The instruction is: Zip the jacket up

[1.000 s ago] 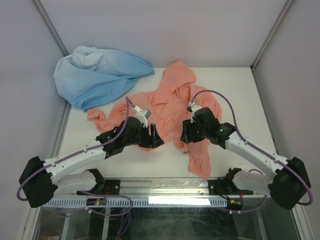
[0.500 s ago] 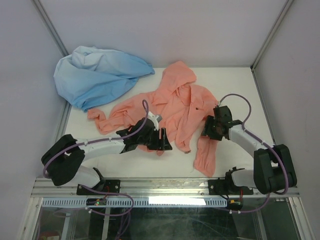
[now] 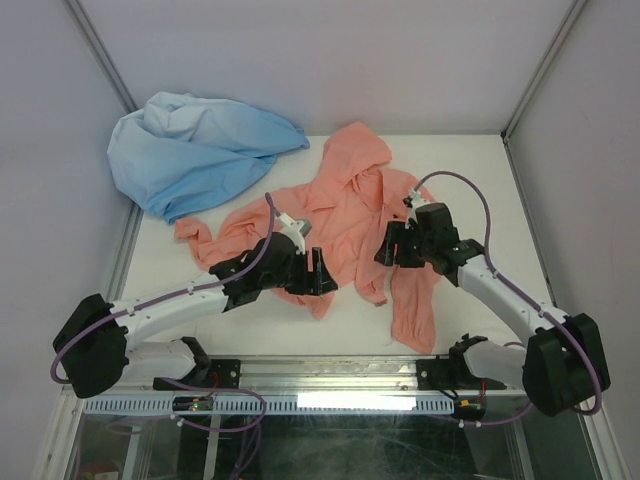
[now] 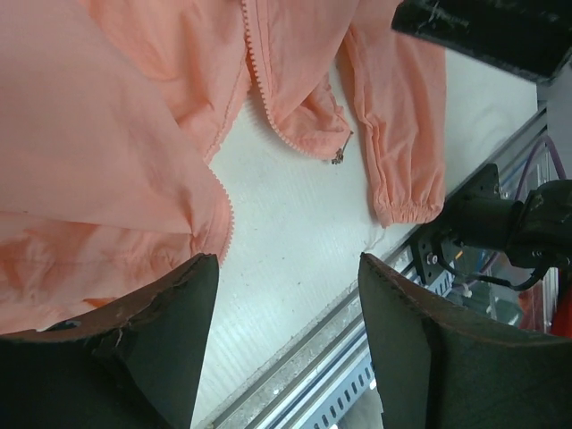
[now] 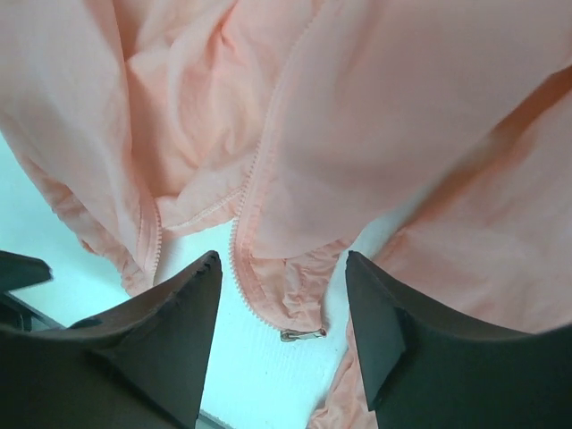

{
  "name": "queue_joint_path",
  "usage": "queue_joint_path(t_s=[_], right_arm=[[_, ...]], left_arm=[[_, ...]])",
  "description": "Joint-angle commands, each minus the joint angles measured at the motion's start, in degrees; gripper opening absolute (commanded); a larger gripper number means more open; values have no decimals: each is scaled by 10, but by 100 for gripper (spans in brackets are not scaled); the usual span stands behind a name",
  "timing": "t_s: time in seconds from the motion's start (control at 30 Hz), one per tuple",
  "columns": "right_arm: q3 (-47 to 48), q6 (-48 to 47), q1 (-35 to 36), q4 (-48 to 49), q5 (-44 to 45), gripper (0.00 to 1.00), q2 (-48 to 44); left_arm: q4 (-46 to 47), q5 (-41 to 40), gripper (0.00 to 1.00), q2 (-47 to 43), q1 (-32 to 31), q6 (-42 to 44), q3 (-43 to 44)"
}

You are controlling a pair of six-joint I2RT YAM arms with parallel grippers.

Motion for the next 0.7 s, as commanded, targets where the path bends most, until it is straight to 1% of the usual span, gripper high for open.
queue_joint_path(t_s=[0.0,0.07,0.13,0.27,0.43,0.47,0.5,0.53,0.63,0.67], right_arm=[[-9,-29,17,11,-33,58,26],[-7,-32,27,11,-45,53,54],[-5,-29,43,15,-48,51,78],[-3,-5,63,20,-38,49,117],[-6,19,100,31,-15,49,157],[-7,22,111,35,-17,48,167],[-6,24,120,43,-20,44,176],[-4,26,128,50,-25,37,184],[-3,42,146,79,-44,10,188],[-7,52,149,102,-54,3,181]], left_arm=[[-39,-48,64,-44,-2,23,25],[-22,-42,63,-43,-2,19,25],[7,-21,62,-26,-2,11,29],[54,22,61,33,-2,-3,41],[86,19,61,56,-3,-17,26],[91,19,61,57,-2,-21,22],[97,19,61,59,-2,-24,18],[102,21,61,60,-2,-28,15],[111,22,61,65,-2,-36,7],[113,22,61,65,-2,-38,5]])
